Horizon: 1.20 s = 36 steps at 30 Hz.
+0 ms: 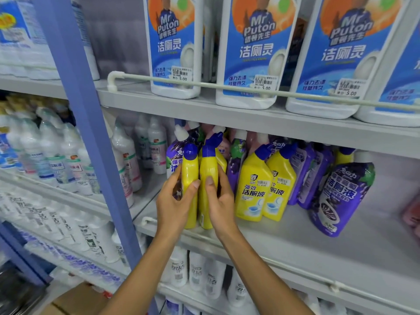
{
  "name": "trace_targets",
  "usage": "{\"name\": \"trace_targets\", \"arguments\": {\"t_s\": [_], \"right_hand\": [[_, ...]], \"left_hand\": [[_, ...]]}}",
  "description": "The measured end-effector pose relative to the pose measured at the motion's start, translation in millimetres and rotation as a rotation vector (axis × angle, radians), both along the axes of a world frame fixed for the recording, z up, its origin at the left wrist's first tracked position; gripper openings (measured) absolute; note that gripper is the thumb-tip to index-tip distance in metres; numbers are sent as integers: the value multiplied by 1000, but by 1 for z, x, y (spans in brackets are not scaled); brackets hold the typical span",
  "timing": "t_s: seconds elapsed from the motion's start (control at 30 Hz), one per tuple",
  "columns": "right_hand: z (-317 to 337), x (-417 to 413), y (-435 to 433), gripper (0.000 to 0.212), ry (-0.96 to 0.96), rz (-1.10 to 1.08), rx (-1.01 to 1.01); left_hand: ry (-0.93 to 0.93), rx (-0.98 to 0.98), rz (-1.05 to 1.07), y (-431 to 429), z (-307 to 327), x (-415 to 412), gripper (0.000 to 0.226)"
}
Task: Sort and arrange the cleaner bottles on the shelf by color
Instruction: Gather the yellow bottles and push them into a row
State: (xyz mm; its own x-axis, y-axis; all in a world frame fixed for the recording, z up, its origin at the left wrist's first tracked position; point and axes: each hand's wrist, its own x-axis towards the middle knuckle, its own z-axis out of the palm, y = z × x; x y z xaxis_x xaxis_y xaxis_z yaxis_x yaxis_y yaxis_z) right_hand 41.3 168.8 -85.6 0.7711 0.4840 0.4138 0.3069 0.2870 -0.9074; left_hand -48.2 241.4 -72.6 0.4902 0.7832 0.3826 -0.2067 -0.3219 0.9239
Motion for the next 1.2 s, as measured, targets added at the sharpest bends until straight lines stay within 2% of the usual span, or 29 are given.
{"name": "trace_targets", "arguments": {"t_s": [0.27,0.37,0.5,0.63,0.7,0.77,0.83,0.93,1.07,1.2], "right_hand": [[0,-2,0,53,-51,-52,-31],[3,-1,-4,47,-66,-49,-43],[7,0,-8,43,-59,-60,-99],[11,3,-15,52,-94,-60,-168],[21,4,-21,48,-107,-139,-180],[35,12,-26,38,-130,-318,-130],[53,23,-29,39,-192,-479,-85],[77,39,-22,49,-316,-564,-195],[89,55,9,57,-309,-601,-284],[95,60,27,58,-343,-650,-540]], "left_hand": [[-2,-14,-54,7,4,-5,43],[1,0,65,15,13,-4,32],[0,51,248,41,30,1,35],[74,-25,22,76,41,21,29],[101,-4,-41,87,37,24,28],[99,37,-42,91,31,23,29],[80,69,-35,93,27,22,32],[84,81,-18,95,23,22,32],[102,156,26,97,23,17,38],[124,190,63,97,24,13,42]]}}
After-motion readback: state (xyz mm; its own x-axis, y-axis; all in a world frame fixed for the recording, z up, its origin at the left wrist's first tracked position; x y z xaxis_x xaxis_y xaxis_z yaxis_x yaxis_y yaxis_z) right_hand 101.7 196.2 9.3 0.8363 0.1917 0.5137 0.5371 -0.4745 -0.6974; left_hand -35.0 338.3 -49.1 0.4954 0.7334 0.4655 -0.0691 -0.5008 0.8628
